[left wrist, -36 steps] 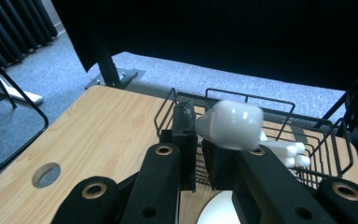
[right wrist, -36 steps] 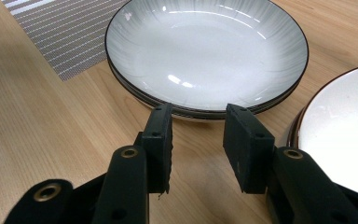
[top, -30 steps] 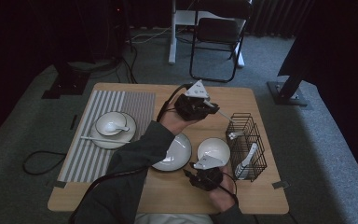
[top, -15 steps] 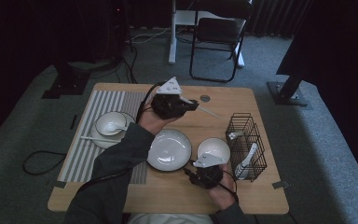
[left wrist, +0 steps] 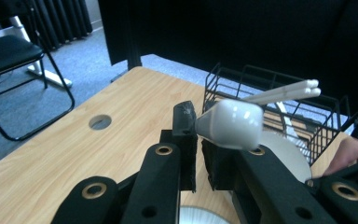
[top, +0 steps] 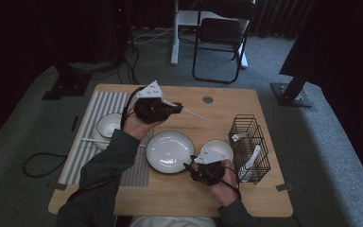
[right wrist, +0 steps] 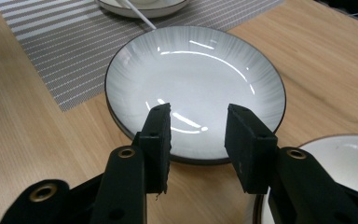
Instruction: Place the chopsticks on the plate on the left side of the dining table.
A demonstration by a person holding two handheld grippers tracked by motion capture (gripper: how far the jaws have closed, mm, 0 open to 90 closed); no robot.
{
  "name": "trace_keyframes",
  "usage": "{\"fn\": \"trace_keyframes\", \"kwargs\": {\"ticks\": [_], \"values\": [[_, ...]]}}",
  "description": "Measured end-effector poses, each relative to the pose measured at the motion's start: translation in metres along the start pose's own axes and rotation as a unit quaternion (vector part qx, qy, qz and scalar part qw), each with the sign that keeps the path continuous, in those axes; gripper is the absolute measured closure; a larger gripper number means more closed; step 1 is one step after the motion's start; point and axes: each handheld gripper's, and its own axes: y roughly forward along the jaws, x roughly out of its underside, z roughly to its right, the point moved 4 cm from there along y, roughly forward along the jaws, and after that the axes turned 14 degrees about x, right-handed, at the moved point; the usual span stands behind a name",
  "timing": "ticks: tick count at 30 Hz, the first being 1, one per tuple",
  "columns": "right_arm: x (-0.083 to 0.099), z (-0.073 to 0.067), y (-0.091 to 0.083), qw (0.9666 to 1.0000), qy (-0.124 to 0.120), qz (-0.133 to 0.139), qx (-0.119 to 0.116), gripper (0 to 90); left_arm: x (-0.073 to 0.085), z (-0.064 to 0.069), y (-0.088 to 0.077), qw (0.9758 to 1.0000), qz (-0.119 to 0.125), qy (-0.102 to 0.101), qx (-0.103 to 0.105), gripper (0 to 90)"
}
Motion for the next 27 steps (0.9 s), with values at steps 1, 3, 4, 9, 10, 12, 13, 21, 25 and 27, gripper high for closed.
{"fn": "trace_keyframes", "kwargs": {"ticks": [1,3,4,9,10,12,13,21,25,27], "values": [[-0.002,0.0,0.0,1.0,-0.001,0.0,0.001,60.3,0.002,0.0,-0.002,1.0,-0.001,0.0,-0.001,84.2],[-0.005,0.001,0.001,1.0,-0.002,0.002,0.001,60.1,0.007,-0.001,-0.007,1.0,-0.003,-0.002,-0.006,84.2],[-0.006,0.002,0.001,1.0,-0.003,0.003,0.001,60.0,0.01,-0.001,-0.01,1.0,-0.004,-0.004,-0.007,84.1],[-0.014,0.006,0.005,0.9999,-0.009,0.002,0.004,59.9,0.021,-0.004,-0.021,0.9998,-0.007,-0.012,-0.015,84.2],[-0.015,0.006,0.005,0.9999,-0.01,0.002,0.005,59.9,0.024,-0.005,-0.024,0.9997,-0.008,-0.014,-0.017,84.1],[-0.02,0.008,0.006,0.9999,-0.014,0.004,0.007,59.9,0.029,-0.005,-0.028,0.9996,-0.009,-0.018,-0.02,84.2],[-0.022,0.008,0.006,0.9998,-0.015,0.005,0.008,59.9,0.031,-0.006,-0.029,0.9995,-0.008,-0.02,-0.022,84.2],[-0.036,0.01,0.009,0.9995,-0.026,0.013,0.009,59.9,0.045,-0.004,-0.043,0.9991,-0.009,-0.029,-0.029,84.1],[-0.041,0.01,0.011,0.9994,-0.029,0.015,0.009,60.0,0.051,-0.004,-0.052,0.9989,-0.008,-0.033,-0.033,84.1],[-0.045,0.011,0.012,0.9994,-0.03,0.014,0.01,60.1,0.054,-0.004,-0.055,0.9987,-0.008,-0.035,-0.036,84.1]]}}
